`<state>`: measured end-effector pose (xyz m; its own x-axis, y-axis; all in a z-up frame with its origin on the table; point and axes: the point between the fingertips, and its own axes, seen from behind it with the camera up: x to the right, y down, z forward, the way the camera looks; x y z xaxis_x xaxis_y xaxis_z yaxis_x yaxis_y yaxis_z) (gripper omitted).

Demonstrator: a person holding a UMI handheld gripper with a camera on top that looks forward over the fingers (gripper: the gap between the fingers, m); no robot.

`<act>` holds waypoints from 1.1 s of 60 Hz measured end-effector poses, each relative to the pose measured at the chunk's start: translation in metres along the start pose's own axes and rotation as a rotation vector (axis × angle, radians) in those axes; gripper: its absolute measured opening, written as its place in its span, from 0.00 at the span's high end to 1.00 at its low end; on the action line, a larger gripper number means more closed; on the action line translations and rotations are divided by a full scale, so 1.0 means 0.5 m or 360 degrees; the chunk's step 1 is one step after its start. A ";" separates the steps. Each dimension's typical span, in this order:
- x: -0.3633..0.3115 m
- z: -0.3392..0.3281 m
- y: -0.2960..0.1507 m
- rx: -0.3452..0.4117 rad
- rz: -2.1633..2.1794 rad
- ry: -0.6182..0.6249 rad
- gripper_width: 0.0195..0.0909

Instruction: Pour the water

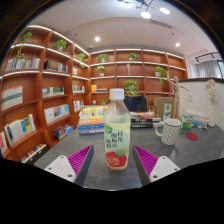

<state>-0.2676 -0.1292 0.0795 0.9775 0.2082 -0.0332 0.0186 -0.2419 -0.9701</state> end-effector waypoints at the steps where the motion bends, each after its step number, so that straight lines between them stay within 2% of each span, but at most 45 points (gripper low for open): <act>1: 0.001 0.007 -0.005 0.0008 0.0004 0.0007 0.16; 9: 0.013 0.050 -0.039 0.0051 0.0021 0.0053 0.16; 15: 0.015 0.076 -0.062 0.0097 0.0034 0.0044 0.20; 18: 0.013 0.085 -0.071 0.0125 0.0042 0.0038 0.29; 20: 0.014 0.090 -0.075 0.0141 0.0045 0.0037 0.40; 22: 0.022 0.091 -0.081 0.0156 0.0029 0.0063 0.60; 29: 0.025 0.097 -0.082 0.0160 0.0025 0.0058 0.68; 34: 0.024 0.093 -0.081 0.0172 0.0018 0.0052 0.71; 35: 0.024 0.093 -0.082 0.0177 0.0027 0.0054 0.75; 51: 0.052 0.105 -0.082 0.0117 0.0171 0.0082 0.75; 55: 0.077 0.119 -0.091 0.0069 0.0350 0.0113 0.75; 66: 0.148 0.182 -0.115 0.0083 0.1068 0.0054 0.75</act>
<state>-0.2155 -0.0135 0.1108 0.7796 -0.0011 -0.6262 -0.6046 -0.2621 -0.7522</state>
